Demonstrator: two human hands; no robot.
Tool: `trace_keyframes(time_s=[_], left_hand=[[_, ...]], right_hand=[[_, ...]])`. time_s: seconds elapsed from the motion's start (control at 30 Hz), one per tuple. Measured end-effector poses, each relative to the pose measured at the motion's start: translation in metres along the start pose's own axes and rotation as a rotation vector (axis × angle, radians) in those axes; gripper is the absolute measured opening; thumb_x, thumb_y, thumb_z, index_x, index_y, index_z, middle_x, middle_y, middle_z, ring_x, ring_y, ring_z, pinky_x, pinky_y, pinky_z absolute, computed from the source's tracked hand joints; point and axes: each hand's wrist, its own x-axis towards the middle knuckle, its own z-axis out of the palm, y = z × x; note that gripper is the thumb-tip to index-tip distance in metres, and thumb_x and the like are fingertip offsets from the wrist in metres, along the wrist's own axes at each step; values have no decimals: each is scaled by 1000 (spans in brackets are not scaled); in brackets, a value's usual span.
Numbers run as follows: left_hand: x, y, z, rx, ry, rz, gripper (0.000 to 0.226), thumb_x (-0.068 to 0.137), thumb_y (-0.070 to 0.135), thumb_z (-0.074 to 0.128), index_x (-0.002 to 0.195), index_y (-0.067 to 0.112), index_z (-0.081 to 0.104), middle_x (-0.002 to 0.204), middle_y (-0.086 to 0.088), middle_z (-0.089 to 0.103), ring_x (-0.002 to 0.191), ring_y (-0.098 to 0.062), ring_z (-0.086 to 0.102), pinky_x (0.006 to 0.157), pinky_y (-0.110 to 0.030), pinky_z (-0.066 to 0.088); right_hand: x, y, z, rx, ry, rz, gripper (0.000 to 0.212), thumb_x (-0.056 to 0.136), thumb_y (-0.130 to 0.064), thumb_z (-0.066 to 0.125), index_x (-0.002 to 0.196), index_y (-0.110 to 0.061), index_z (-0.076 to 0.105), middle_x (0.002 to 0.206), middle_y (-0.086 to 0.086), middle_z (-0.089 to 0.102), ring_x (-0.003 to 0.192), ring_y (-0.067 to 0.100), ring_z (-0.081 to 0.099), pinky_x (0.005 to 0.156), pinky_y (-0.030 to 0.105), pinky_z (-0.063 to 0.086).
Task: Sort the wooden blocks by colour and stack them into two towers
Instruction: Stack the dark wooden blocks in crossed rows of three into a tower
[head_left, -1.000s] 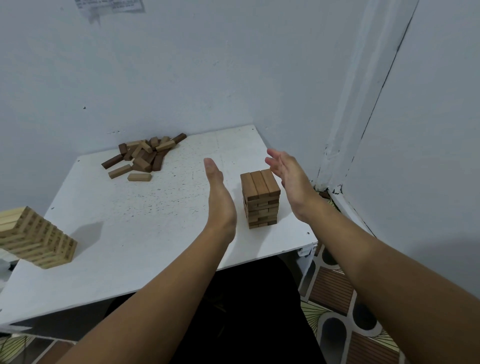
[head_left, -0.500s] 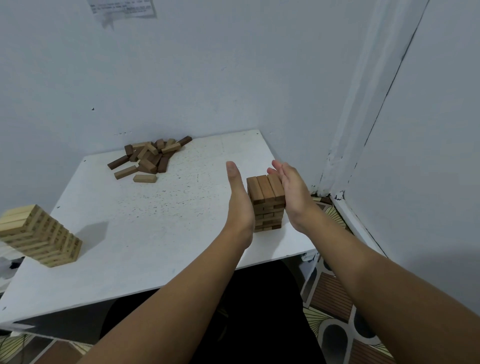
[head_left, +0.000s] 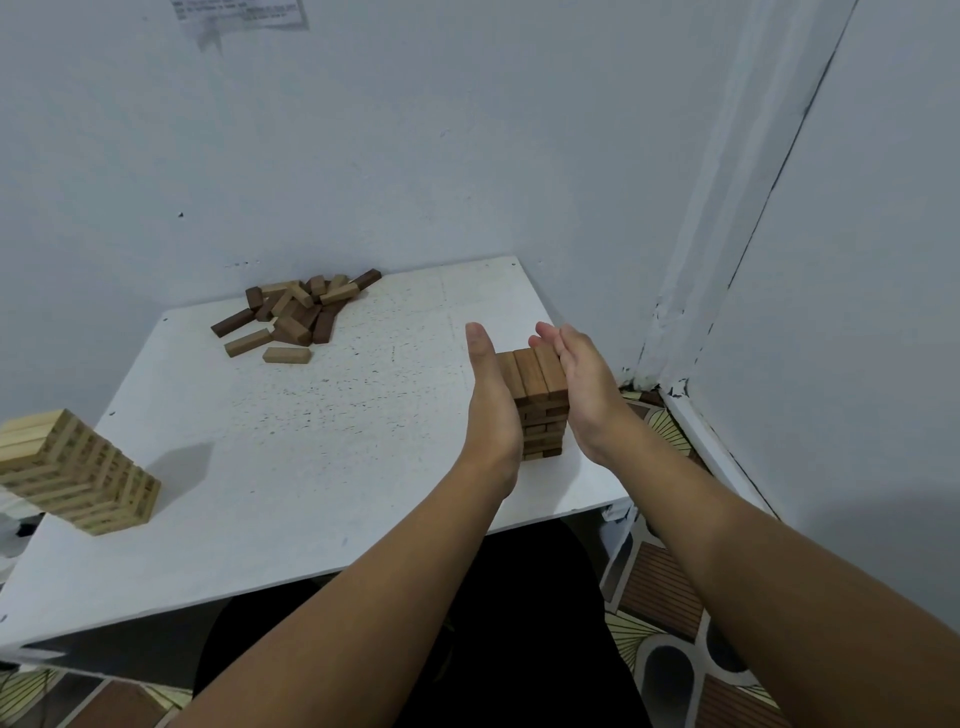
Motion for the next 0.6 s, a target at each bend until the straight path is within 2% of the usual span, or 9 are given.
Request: trace_keyframes(time_s=[0.1, 0.17, 0.2, 0.27, 0.3, 0.33, 0.4, 0.5, 0.6], left_hand=[[-1, -1, 0, 6, 8, 4, 58, 100, 73, 10, 87, 37, 54, 59, 29, 66, 57, 16, 63, 65, -17, 43], [-5, 1, -2, 43, 14, 32, 60, 101, 71, 7, 108, 39, 57, 69, 33, 64, 61, 18, 60, 73, -14, 45], [-5, 2, -5, 53, 27, 50, 63, 102, 69, 5, 127, 38, 53, 87, 33, 64, 75, 18, 60, 86, -15, 45], [1, 6, -19, 31, 55, 90, 72, 99, 72, 4, 157, 39, 30, 144, 22, 51, 133, 1, 49, 118, -32, 26], [4, 9, -29, 28, 83, 92, 78, 96, 76, 6, 162, 38, 22, 163, 13, 35, 151, -10, 31, 124, -41, 14], [8, 12, -39, 37, 125, 95, 84, 94, 78, 9, 164, 34, 21, 168, 6, 29, 156, -17, 24, 126, -46, 11], [26, 13, -67, 110, 226, 110, 79, 99, 75, 21, 159, 26, 35, 159, -1, 43, 148, -21, 36, 122, -45, 26], [52, 16, -120, 352, 308, 206, 46, 107, 54, 43, 136, 20, 55, 130, 3, 59, 125, -17, 54, 95, -31, 43], [79, 20, -171, 639, 354, 241, 35, 105, 40, 53, 131, 18, 61, 120, -1, 63, 115, -20, 59, 93, -41, 52]], right_hand=[[-2, -2, -1, -29, -3, -18, 80, 83, -69, 33, 153, -33, 44, 155, -10, 47, 148, 8, 34, 127, 49, 18], [-2, -5, -3, -63, 9, -49, 75, 89, -71, 30, 154, -34, 42, 157, -6, 45, 149, 11, 33, 127, 49, 16], [-2, -6, -5, -81, 22, -72, 69, 97, -70, 26, 155, -34, 41, 158, -3, 44, 150, 13, 32, 127, 50, 14], [0, -12, -10, -117, 52, -110, 60, 108, -59, 17, 155, -32, 40, 159, 0, 42, 151, 17, 31, 127, 49, 12], [3, -17, -11, -137, 61, -126, 59, 109, -56, 14, 155, -31, 41, 159, 1, 42, 151, 17, 31, 126, 48, 13], [6, -21, -10, -163, 64, -139, 59, 109, -54, 13, 154, -31, 42, 159, 1, 42, 150, 17, 31, 125, 46, 14], [16, -34, -4, -266, 69, -161, 57, 109, -55, 15, 149, -32, 48, 157, -2, 43, 148, 15, 33, 123, 43, 18], [31, -59, 14, -570, -1, -205, 56, 109, -53, 19, 148, -27, 50, 157, -3, 43, 147, 14, 32, 117, 36, 23], [47, -76, 46, -963, -141, -200, 53, 113, -40, 14, 158, -19, 33, 162, 9, 35, 148, 30, 28, 117, 40, 23]])
